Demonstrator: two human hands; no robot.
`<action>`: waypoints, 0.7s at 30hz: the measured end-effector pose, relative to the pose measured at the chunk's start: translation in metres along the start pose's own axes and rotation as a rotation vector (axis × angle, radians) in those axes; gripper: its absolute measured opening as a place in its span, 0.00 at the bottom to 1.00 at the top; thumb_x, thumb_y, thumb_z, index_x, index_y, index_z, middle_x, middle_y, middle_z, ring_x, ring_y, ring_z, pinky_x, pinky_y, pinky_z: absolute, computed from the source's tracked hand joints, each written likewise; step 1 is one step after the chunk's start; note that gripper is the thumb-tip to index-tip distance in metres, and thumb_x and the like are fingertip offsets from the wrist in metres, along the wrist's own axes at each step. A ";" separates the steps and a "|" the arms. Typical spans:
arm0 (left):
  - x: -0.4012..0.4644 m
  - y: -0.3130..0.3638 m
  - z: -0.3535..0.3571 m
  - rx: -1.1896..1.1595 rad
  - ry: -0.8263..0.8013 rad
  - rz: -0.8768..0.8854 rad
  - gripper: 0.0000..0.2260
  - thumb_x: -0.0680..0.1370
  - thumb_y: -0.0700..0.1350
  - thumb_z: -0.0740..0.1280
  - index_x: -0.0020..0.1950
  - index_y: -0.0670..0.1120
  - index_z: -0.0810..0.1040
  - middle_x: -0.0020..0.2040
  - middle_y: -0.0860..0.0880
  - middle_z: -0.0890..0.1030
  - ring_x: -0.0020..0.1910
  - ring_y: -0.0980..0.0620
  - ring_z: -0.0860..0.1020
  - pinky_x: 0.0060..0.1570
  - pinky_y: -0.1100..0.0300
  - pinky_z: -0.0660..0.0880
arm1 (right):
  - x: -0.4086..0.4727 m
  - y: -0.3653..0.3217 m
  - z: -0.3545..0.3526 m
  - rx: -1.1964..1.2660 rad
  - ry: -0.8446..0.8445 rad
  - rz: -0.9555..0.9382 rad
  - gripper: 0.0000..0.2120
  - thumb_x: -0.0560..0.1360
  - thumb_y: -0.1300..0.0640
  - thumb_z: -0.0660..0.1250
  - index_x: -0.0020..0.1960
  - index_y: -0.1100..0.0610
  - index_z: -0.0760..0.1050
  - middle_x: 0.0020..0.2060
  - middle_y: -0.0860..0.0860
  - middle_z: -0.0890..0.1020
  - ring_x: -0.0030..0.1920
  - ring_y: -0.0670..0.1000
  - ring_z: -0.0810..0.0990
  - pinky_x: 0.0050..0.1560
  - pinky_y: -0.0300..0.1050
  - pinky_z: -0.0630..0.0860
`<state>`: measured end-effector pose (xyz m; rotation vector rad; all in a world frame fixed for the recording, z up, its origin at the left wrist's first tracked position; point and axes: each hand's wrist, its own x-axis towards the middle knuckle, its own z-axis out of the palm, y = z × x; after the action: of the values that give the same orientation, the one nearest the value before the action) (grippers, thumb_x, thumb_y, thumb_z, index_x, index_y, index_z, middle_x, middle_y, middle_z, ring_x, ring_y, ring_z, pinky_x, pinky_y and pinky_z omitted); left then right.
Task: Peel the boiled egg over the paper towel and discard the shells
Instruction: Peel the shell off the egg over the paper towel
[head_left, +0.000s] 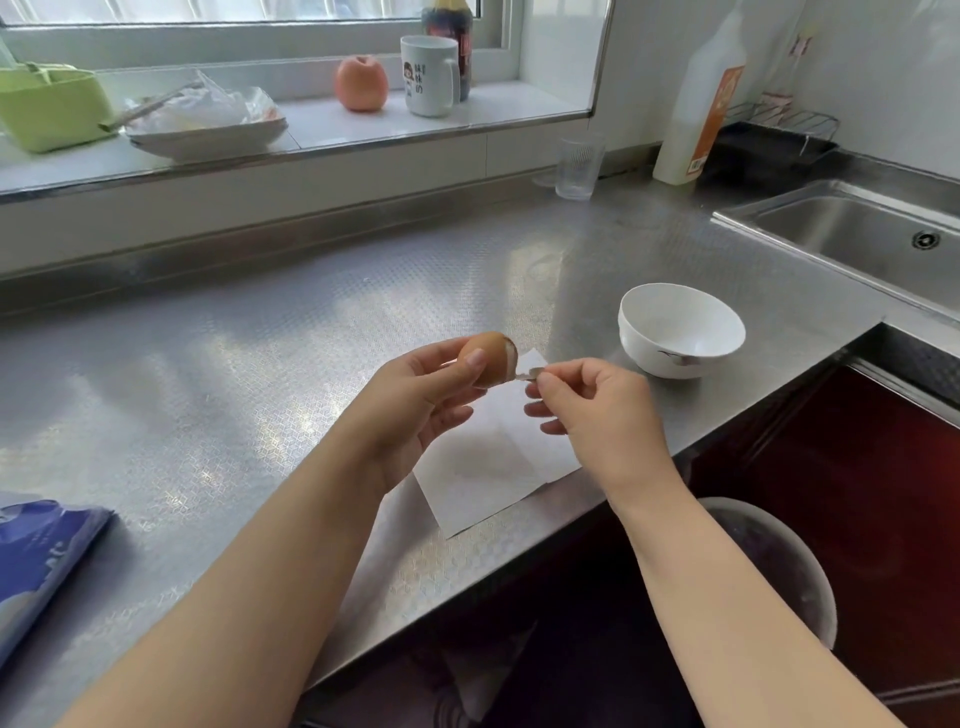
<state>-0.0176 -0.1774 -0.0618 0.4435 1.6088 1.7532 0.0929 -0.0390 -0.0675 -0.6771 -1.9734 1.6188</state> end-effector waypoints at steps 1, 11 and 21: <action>0.000 0.001 0.000 -0.018 -0.001 -0.003 0.19 0.73 0.48 0.71 0.63 0.48 0.81 0.55 0.50 0.85 0.51 0.54 0.82 0.48 0.61 0.74 | -0.001 0.001 -0.001 -0.033 -0.005 -0.001 0.05 0.76 0.61 0.66 0.44 0.56 0.79 0.38 0.51 0.85 0.37 0.47 0.85 0.35 0.38 0.79; 0.002 0.000 0.002 -0.075 0.032 0.009 0.16 0.78 0.38 0.68 0.66 0.44 0.78 0.60 0.44 0.82 0.52 0.52 0.81 0.47 0.62 0.77 | -0.002 0.000 -0.004 0.057 -0.078 0.040 0.04 0.76 0.63 0.66 0.44 0.58 0.79 0.38 0.54 0.85 0.36 0.48 0.85 0.34 0.37 0.79; 0.000 -0.001 0.007 -0.114 0.042 0.031 0.17 0.78 0.34 0.67 0.66 0.44 0.77 0.61 0.42 0.82 0.55 0.50 0.81 0.51 0.60 0.78 | 0.007 0.010 -0.007 -0.138 -0.123 0.102 0.05 0.75 0.62 0.66 0.45 0.56 0.80 0.38 0.51 0.85 0.33 0.47 0.83 0.33 0.38 0.76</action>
<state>-0.0124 -0.1729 -0.0620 0.3813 1.5287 1.8778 0.0931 -0.0280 -0.0755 -0.7576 -2.1875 1.6301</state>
